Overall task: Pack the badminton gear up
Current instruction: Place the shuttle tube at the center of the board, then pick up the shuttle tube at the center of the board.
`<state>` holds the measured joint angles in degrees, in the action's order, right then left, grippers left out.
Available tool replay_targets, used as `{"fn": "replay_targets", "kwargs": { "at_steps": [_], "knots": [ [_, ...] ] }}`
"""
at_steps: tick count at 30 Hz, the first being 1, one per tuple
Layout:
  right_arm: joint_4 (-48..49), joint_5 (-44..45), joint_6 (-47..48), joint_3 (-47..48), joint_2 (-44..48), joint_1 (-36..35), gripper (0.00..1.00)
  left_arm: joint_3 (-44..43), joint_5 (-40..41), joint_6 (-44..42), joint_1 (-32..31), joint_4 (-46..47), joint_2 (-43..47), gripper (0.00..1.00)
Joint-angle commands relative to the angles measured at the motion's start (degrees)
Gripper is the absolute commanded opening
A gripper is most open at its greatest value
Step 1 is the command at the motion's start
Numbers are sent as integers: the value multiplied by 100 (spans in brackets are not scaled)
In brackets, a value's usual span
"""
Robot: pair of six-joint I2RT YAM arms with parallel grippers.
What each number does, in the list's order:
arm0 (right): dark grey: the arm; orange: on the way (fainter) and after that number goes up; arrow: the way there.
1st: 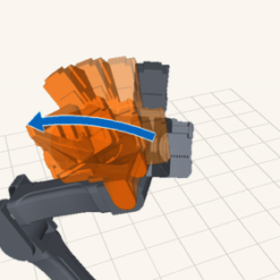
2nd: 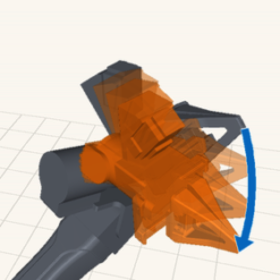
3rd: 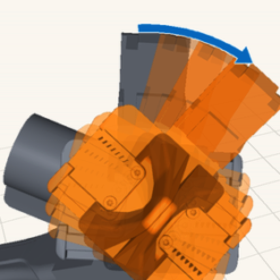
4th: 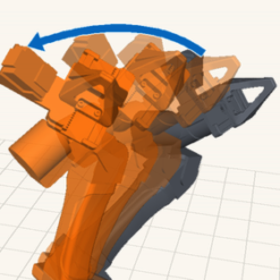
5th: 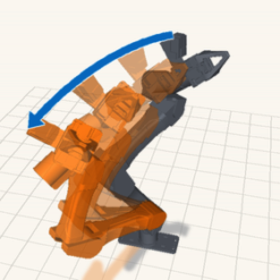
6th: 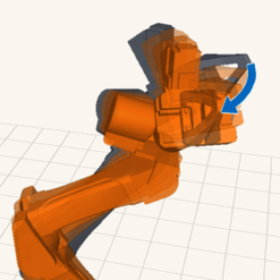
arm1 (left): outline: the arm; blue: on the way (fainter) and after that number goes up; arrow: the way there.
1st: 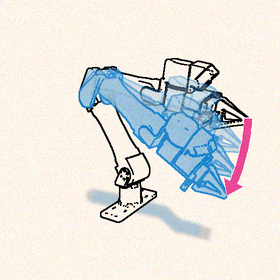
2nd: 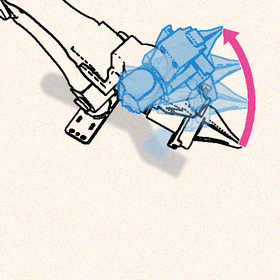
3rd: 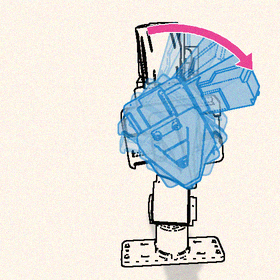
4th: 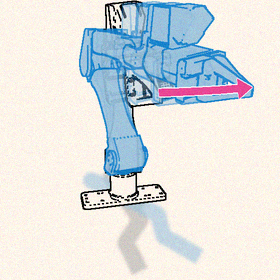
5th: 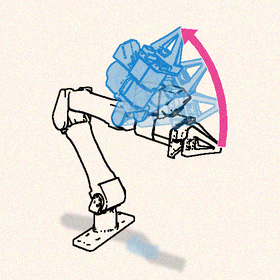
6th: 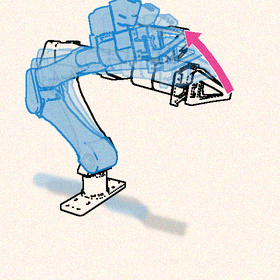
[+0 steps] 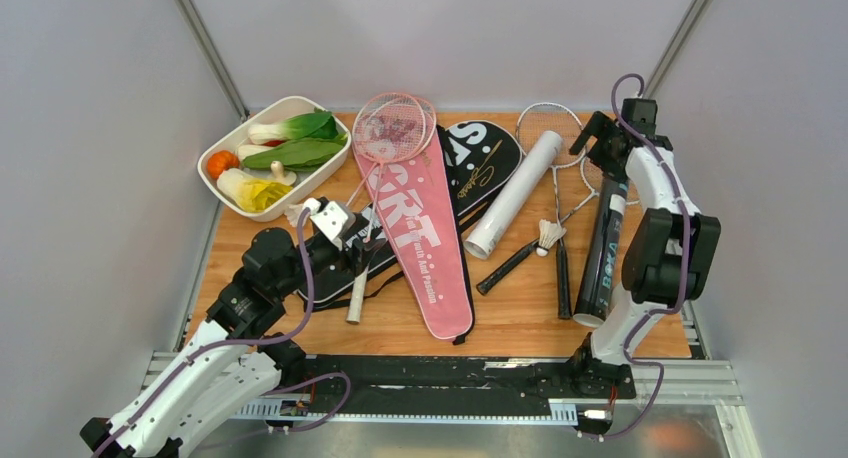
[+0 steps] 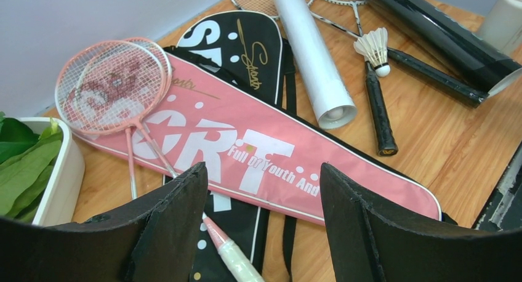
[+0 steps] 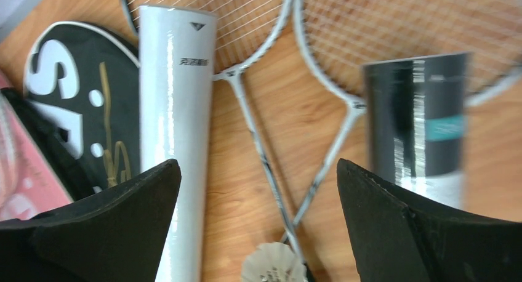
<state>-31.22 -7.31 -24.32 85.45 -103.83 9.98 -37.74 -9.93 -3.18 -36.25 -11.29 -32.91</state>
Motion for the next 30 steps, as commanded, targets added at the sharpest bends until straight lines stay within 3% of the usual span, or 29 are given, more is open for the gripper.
{"fn": "replay_targets", "kwargs": {
  "at_steps": [1,5,23,27,30],
  "knots": [
    [-676,1459,936,223,623,78,100,26,54,-103,-5,181,102,74],
    [-1003,1595,1283,57,648,238,100,42,58,-109,-5,197,132,74],
    [-946,504,1848,-310,-593,710,99,96,9,-293,-5,181,170,73],
    [-872,503,1901,-308,-754,711,92,101,7,-327,-5,180,175,73],
    [-870,533,1909,-243,-727,718,78,98,9,-345,-5,173,151,73]
  ]
}}
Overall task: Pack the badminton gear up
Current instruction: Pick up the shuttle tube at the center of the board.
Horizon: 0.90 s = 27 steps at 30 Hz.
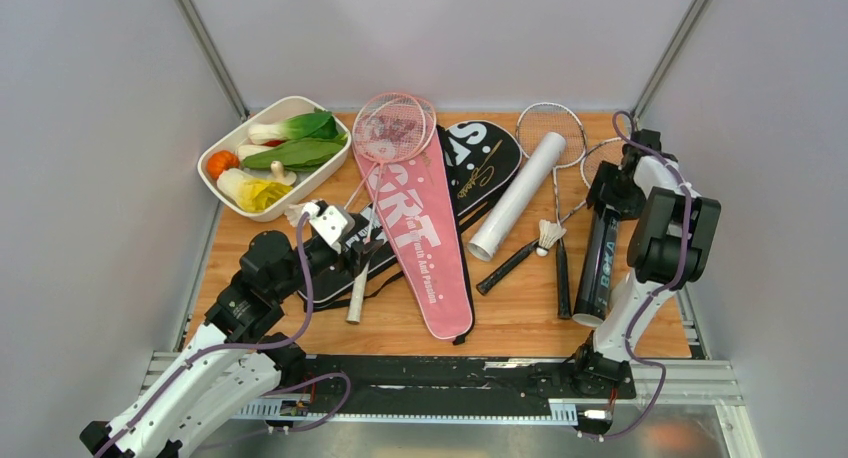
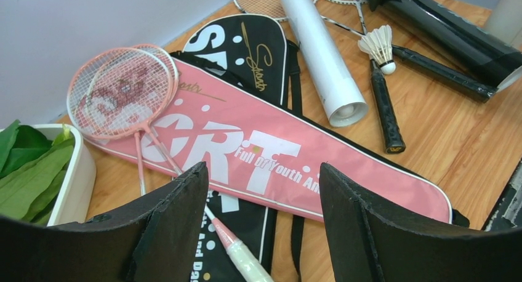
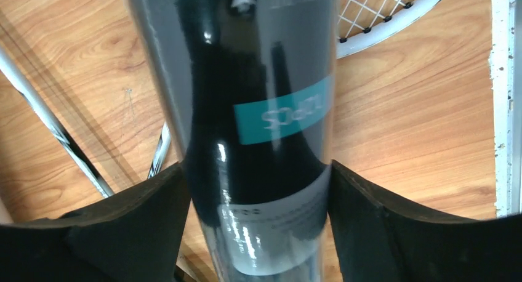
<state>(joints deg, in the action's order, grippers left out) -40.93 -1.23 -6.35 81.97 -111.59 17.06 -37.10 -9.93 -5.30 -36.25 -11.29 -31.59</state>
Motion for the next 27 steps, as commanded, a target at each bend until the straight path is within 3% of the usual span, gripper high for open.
{"fn": "replay_targets", "kwargs": {
  "at_steps": [1,5,7,14,21,24,27],
  "knots": [
    [90,-85,102,126,113,9,72,35,13,-136,-9,171,17,73],
    [56,-93,7,246,564,7,47,28,68,-131,-6,176,2,73],
    [-3,-170,-70,327,809,-8,40,22,134,-87,-5,173,-3,73],
    [-433,-372,-181,855,1636,-100,39,-139,414,360,-5,126,-99,71],
    [-457,-1036,-278,1296,2353,-470,36,-918,333,978,-5,-354,-606,69],
    [-475,-1338,-306,1467,2530,-597,34,-976,-207,812,-5,-293,-723,68],
    [-467,-1992,-384,1661,2660,-653,32,-900,-904,-110,-5,-94,-698,66]
  ]
}}
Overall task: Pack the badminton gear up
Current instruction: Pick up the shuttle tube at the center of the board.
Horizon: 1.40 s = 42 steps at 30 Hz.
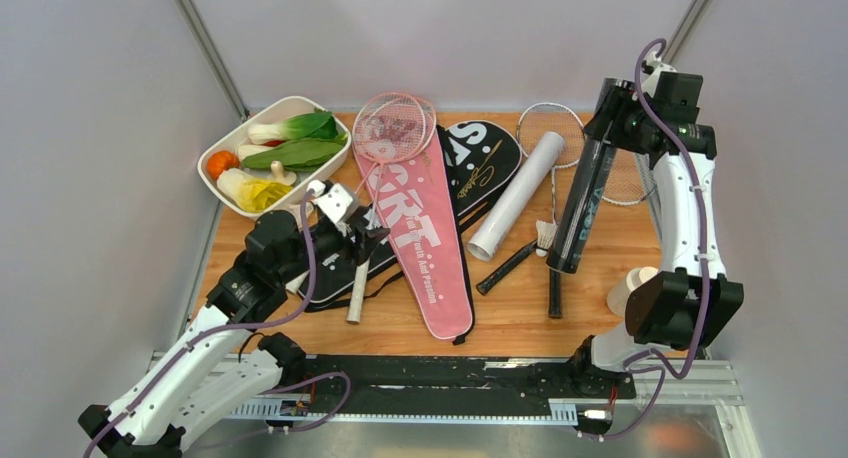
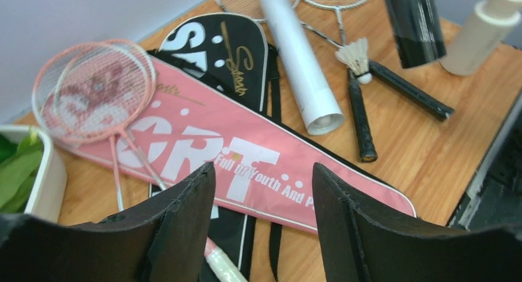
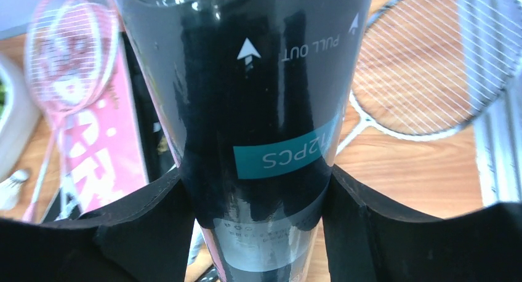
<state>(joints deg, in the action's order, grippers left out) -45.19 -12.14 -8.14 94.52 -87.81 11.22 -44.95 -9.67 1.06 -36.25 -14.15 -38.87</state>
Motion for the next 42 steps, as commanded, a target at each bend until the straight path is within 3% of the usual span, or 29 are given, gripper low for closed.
{"fn": "replay_targets", "kwargs": {
  "at_steps": [1,5,9,13,15,19,24,29,34,42],
  "knots": [
    [-23,-1190,-250,462,296,-99,32,-73,-1337,-1046,-5,281,60,64],
    [182,-2743,-496,448,230,-374,32,176,-1976,-3141,-5,802,284,66],
    [719,-3584,-994,-11,185,-941,32,354,-2229,-5093,-19,982,277,69],
    [1413,-4430,-1529,-621,122,-1648,31,323,-2272,-6062,-108,1056,193,71],
    [1600,-4598,-1730,-753,32,-1998,31,232,-2345,-6700,-324,622,198,70],
    [1658,-4728,-1802,-674,-288,-2696,31,219,-1991,-7153,-1088,325,310,70],
    [1783,-4983,-2251,-347,-927,-3444,31,176,-623,-7852,-2424,-17,-87,70],
    [1794,-5177,-2462,-54,-1353,-3957,34,216,124,-8213,-3267,60,-647,71],
    [1794,-5361,-2618,-2,-1587,-4241,33,197,651,-8603,-3554,-125,-1118,77],
    [1798,-5247,-2597,-98,-1798,-4480,31,102,738,-8769,-3652,-363,-1615,79]
  ]
}}
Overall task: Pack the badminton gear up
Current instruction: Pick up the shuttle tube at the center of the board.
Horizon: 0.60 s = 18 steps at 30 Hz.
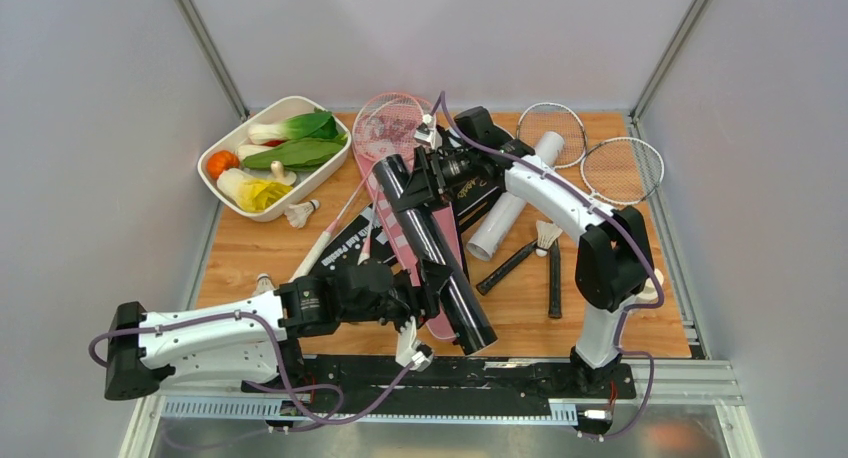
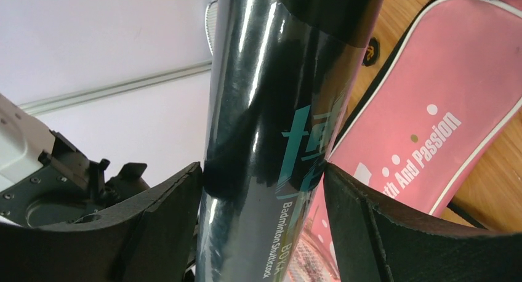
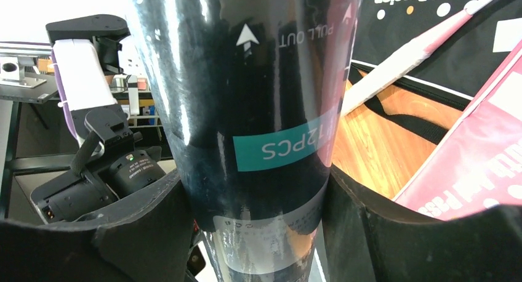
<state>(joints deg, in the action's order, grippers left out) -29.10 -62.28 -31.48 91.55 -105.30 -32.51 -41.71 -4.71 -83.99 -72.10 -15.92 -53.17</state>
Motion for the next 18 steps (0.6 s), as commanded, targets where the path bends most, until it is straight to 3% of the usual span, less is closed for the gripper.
{"fn": "replay_targets", "kwargs": {
  "at_steps": [1,14,18],
  "knots": [
    [191,-212,-268,189,-54,-133,31,-214,317,-275,-74,-180,-256,79],
    [188,9,-349,-8,-178,-273,30,-347,982,-696,-200,283,-1138,78],
    [188,21,-338,-8,-131,-273,35,-428,1117,-381,-204,380,-1267,71]
  ]
}}
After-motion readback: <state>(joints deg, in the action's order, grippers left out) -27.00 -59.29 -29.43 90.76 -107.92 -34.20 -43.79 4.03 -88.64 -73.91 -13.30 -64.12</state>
